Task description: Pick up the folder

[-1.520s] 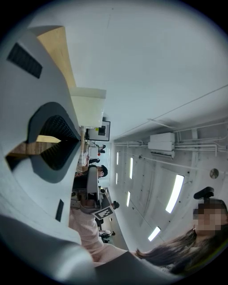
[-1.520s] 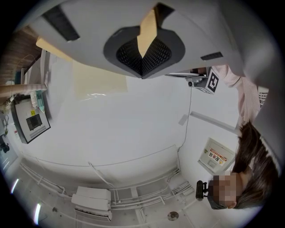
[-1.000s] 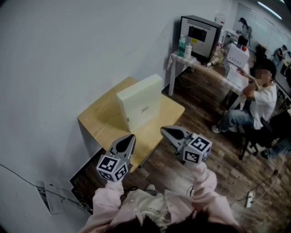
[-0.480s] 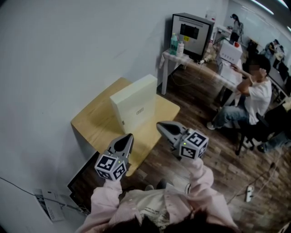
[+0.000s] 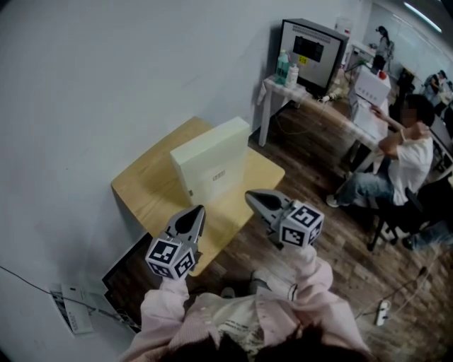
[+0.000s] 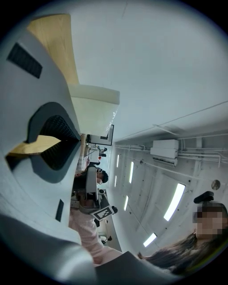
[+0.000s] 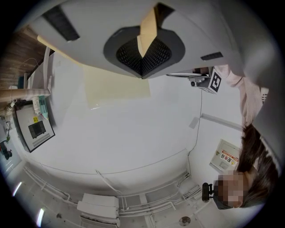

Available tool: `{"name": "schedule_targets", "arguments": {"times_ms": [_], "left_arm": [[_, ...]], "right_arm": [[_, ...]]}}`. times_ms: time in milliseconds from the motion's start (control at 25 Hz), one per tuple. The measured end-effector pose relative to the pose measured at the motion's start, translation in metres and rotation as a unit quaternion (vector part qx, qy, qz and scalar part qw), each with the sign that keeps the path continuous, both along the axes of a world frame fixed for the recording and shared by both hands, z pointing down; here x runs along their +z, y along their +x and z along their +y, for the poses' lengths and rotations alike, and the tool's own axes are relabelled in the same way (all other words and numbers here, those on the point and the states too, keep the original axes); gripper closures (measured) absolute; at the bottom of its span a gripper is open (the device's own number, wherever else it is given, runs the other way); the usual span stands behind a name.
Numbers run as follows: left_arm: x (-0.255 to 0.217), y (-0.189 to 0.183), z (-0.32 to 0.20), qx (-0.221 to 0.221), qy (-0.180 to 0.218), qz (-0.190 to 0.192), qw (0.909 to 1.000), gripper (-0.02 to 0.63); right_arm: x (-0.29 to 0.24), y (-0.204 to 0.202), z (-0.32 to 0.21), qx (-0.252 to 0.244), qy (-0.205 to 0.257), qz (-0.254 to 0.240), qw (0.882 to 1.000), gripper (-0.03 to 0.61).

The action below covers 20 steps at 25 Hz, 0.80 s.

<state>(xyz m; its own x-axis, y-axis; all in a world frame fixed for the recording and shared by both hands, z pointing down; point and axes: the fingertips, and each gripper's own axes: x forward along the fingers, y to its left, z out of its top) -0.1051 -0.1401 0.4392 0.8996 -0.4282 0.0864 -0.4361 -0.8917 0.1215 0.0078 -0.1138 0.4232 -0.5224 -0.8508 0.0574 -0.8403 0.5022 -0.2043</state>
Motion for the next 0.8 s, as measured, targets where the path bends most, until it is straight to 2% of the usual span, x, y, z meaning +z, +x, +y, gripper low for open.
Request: {"name": "schedule_targets", "arguments": {"times_ms": [320, 800], "left_arm": [[0.004, 0.021, -0.011, -0.046, -0.006, -0.004, 0.9989, 0.618], [0.008, 0.042, -0.022, -0.113, -0.004, -0.018, 0.9934, 0.618]], "right_arm": [[0.012, 0.027, -0.022, -0.049, -0.021, 0.003, 0.999, 0.583], [0.015, 0.058, -0.047, -0.103, -0.022, 0.010, 0.994, 0.583]]}}
